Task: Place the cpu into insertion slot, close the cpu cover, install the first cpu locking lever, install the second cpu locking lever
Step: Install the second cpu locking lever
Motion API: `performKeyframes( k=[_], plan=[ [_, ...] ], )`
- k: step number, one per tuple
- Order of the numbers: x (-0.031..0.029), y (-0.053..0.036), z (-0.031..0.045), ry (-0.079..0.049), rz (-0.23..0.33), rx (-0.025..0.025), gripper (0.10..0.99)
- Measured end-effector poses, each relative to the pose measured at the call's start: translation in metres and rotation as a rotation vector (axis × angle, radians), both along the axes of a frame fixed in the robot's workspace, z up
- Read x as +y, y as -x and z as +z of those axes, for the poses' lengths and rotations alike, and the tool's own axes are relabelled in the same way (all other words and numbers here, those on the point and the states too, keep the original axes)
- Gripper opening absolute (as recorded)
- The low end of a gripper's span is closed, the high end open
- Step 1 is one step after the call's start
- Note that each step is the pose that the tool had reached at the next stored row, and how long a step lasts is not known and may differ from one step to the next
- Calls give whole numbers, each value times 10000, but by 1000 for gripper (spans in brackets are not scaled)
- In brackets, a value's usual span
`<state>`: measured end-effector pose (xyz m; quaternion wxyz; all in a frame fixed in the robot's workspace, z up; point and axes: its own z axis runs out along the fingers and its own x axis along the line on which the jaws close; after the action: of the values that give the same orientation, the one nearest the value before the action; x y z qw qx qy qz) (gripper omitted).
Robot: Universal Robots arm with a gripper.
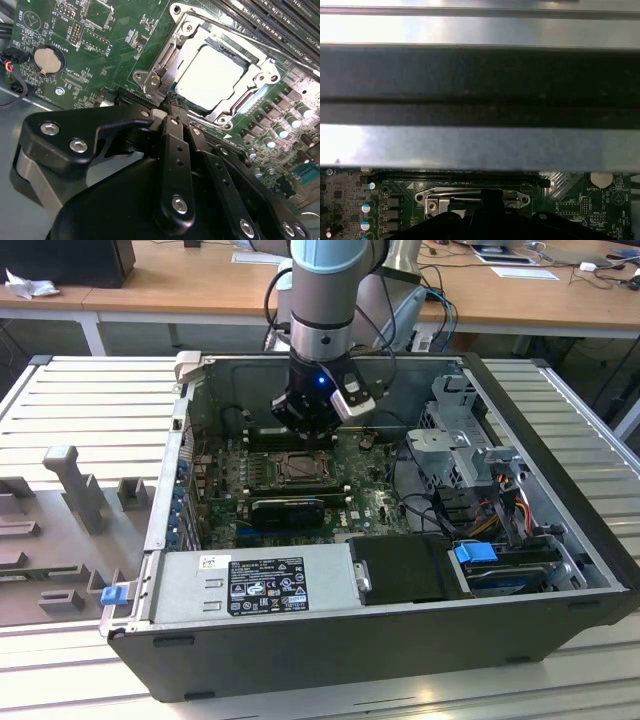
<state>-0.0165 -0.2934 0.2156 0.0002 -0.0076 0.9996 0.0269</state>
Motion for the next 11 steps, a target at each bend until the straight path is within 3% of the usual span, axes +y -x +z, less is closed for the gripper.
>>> performKeyframes(
  k=[2, 6, 8, 11],
  plan=[
    [-2, 0, 25, -3, 1, -2, 106],
    [-2, -1, 162, 1, -3, -1, 106],
    [-2, -1, 305, 5, -7, -2, 106],
    [-51, -1, 315, 4, -16, -1, 106]
  ],
)
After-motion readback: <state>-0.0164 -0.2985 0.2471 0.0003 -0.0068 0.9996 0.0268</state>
